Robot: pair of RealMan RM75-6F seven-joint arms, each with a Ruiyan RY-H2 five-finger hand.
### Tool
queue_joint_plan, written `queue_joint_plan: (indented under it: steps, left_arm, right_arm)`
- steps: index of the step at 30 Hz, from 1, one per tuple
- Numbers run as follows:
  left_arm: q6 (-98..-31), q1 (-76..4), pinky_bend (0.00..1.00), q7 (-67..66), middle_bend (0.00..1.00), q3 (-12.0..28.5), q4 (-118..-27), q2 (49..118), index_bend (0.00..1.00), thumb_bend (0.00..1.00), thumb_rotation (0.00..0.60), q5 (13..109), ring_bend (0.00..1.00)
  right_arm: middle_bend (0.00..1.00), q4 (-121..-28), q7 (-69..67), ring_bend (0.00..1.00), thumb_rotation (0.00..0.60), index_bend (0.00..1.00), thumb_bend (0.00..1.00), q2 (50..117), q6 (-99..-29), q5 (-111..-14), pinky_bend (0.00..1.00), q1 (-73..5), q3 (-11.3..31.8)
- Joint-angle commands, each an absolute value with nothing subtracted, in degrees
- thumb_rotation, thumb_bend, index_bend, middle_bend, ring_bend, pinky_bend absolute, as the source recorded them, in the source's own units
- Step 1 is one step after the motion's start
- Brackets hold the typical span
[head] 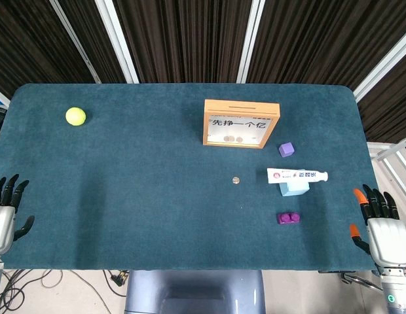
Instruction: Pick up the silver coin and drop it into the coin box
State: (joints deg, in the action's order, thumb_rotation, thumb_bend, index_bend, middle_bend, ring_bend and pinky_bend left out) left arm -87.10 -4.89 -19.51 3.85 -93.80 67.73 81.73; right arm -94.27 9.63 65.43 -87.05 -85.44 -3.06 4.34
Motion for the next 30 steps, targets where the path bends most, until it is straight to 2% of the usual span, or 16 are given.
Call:
queue_joint_plan:
  steps: [1,21,30]
  left_arm:
    - [-87.1,-4.9,0.00,-19.5,0.03,3.9,-93.9,67.7,0.14,0.26,0.600,81.8,0.00]
    - [-87.1,-5.1,0.00,-19.9,0.03,3.8,-94.0,67.9,0.14,0.26,0.600,82.2,0.00]
    - [-86.7,-5.2,0.00,-19.8,0.03,4.1,-94.5,68.0,0.14,0.26,0.600,81.4,0.00]
  right_arm:
    - [0.00,-94.2,9.7,0.00,0.600,0.08,0.49,65.5,-87.0,-85.4,0.00,-3.1,4.3]
    - [0.00,-94.6,8.9,0.00,0.600,0.08,0.49,65.5,-87.4,-85.7,0.00,-2.8,4.2]
    - [0.00,-94.6,9.0,0.00,0.600,0.13,0.49,65.8,-88.7,-86.3,0.00,-2.7,4.6]
